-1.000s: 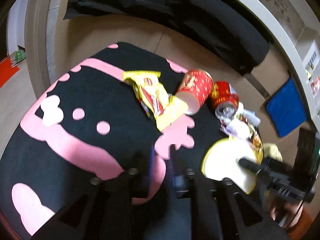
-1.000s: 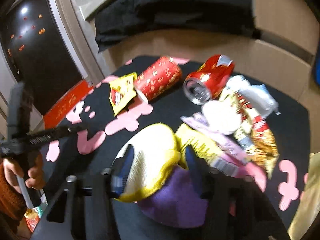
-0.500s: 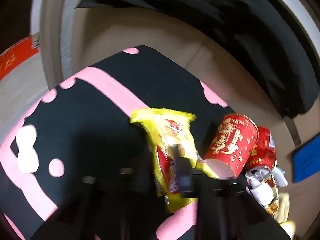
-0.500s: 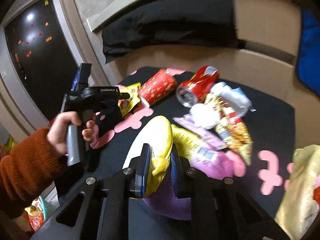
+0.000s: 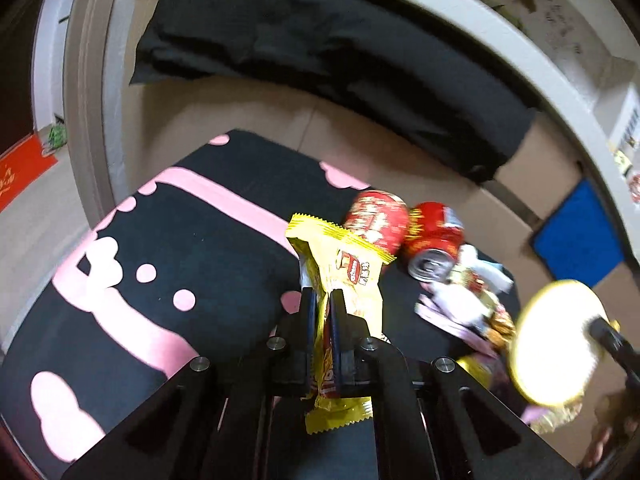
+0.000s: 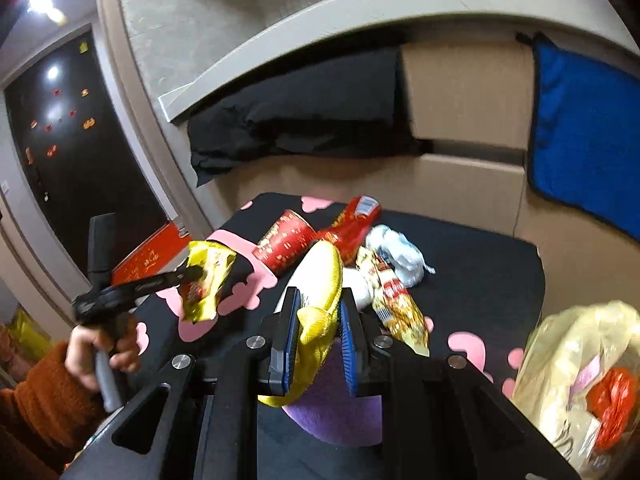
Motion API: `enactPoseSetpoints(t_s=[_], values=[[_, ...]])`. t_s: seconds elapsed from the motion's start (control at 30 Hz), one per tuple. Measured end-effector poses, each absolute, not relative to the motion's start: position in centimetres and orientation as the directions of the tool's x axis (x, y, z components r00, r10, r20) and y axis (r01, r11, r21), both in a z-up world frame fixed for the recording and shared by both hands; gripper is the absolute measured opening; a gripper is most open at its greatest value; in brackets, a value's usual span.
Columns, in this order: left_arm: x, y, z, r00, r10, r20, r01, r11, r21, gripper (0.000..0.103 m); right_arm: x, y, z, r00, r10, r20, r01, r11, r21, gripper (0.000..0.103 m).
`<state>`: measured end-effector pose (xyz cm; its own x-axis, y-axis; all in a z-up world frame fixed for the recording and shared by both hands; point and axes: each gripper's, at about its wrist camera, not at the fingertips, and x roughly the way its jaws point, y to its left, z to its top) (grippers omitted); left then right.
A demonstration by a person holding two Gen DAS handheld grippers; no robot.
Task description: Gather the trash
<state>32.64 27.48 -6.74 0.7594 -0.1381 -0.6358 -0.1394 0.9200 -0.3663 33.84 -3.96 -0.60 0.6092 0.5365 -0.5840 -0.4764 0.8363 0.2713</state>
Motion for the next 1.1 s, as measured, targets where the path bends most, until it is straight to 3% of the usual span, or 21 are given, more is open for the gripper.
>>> enactPoseSetpoints(t_s=[0.27,0.4,0.47,0.57,0.77,0.93,1.1], values=[[29.1,25.9,-3.7,0.782,-0.204,-0.589,-0.061,0.915,-0.398,0.007,32.7,-3.7,1.7,0.638,0.556,-0.533,-0.503,0.825,0.258,0.016],[27.8,25.1,-4.7,0.771,-0.214,-0.600,-0.048,0.919,-0.390,0.007,31.8,-4.2,0.6,0.616,0.545,-0.568,-0.498,0.829,0.255,0.017],[27.5,25.0,-5.8,0.761,-0.218,-0.611,-0.051,0.919,-0.391,0.007,31.3,-4.5,-0.7,0.589,0.551,-0.592,-0.496,0.824,0.274,0.022],[27.1,25.5,-7.8,0.734,-0.215,-0.645,-0.079,0.915,-0.395,0.007,30.8,-4.2,-3.4,0.537,0.560,-0.631,-0.489,0.816,0.308,0.047],[26.0,26.8,-10.5,0.695,-0.222,-0.683,-0.112,0.906,-0.409,0.007,30.1,-1.7,-8.3,0.461,0.560,-0.689,-0.496,0.806,0.324,0.048],[25.9,27.6,-11.7,0.679,-0.242,-0.693,-0.109,0.900,-0.422,0.007,30.2,-0.1,-9.9,0.402,0.627,-0.667,-0.497,0.761,0.416,0.048],[26.1,27.6,-12.8,0.649,-0.257,-0.716,-0.103,0.903,-0.418,0.007,30.2,2.8,-10.1,0.401,0.597,-0.695,-0.537,0.768,0.349,0.051]])
